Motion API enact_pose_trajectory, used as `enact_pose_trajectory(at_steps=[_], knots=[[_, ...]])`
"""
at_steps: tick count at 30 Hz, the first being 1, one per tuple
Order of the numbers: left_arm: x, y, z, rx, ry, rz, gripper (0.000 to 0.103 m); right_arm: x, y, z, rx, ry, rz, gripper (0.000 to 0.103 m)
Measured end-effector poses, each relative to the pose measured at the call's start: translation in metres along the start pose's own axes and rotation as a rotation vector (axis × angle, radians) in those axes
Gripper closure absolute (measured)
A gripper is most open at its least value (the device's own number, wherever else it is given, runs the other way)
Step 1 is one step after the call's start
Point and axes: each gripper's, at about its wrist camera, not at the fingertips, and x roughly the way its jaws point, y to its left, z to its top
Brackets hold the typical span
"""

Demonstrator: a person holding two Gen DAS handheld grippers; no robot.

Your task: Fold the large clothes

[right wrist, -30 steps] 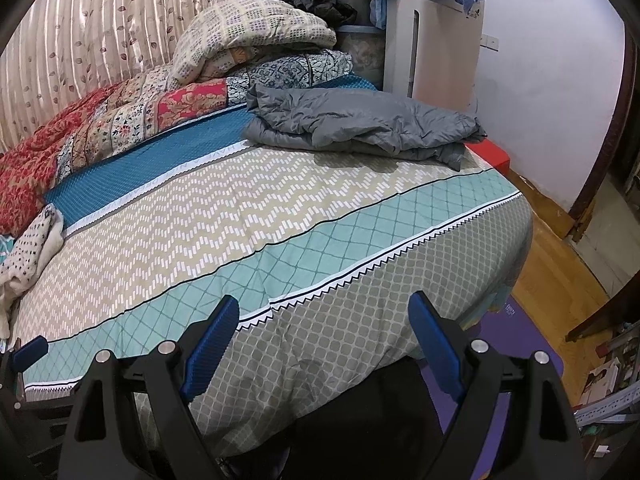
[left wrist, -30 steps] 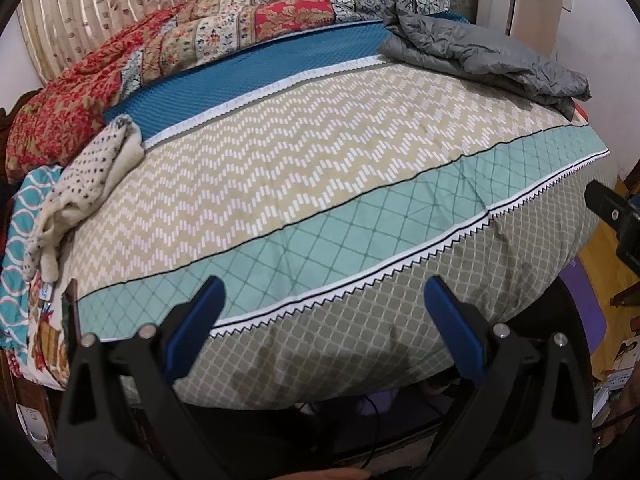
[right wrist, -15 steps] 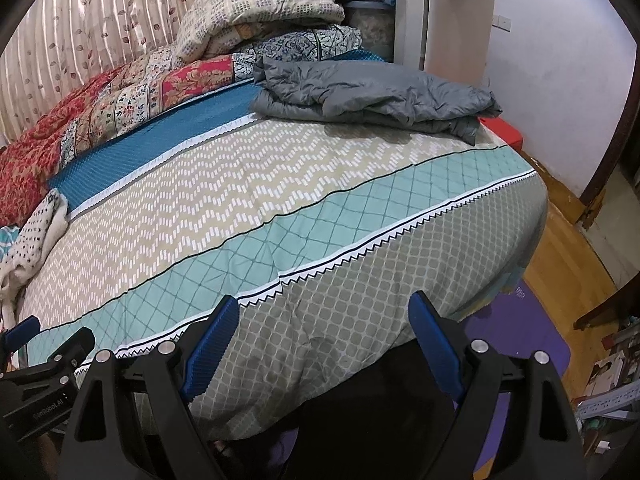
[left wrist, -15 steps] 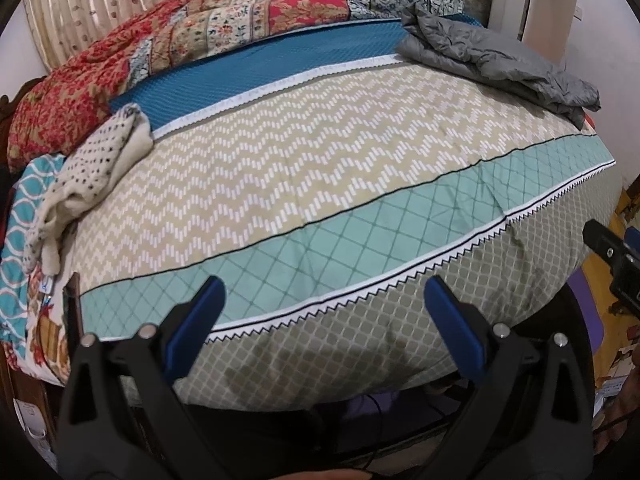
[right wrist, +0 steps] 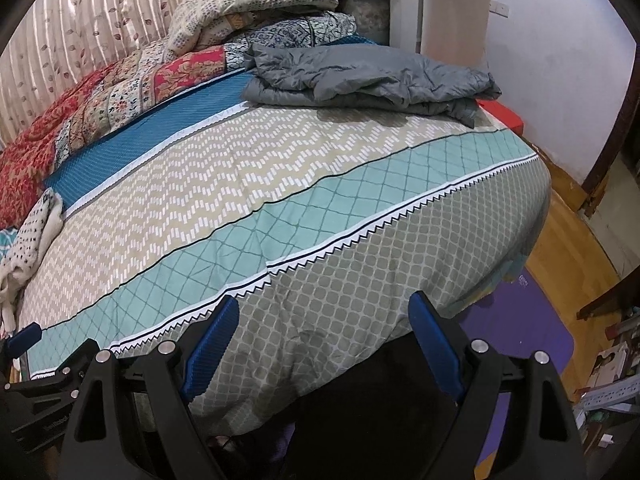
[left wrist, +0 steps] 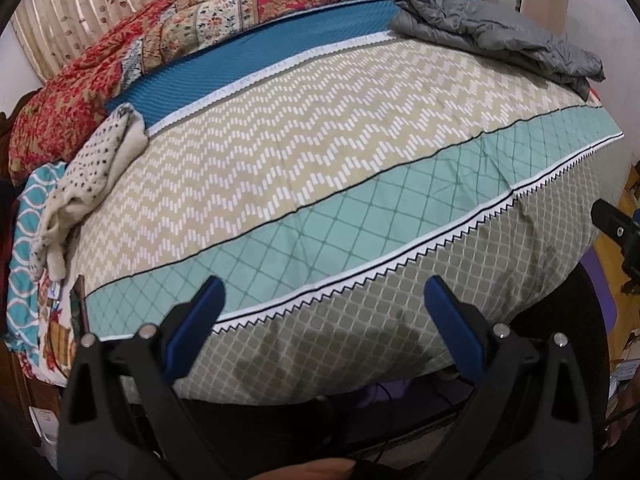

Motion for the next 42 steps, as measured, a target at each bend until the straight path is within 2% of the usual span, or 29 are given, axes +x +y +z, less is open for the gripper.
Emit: enact_pose_trajectory(at_steps=[13, 30, 36, 42], knots=[[0.010, -0.037, 0.013, 0.088, 0.049, 0.053, 0.007, 0.027, -0.034, 0.004, 0.097, 0.069, 0.060, 0.064], [0.015, -0.065, 0.017, 0.170, 0.079, 0.065, 0.007, 0.038, -0.059, 0.006, 0.173, 0.088, 0.090, 0.063], [0.012, -0.064, 0.016, 0.162, 0.073, 0.054, 0.007, 0.038, -0.059, 0.007, 0.172, 0.085, 0.090, 0.063], [0.007, -0.062, 0.015, 0.149, 0.057, 0.005, 0.007, 0.034, -0.056, 0.006, 0.166, 0.074, 0.078, 0.064]])
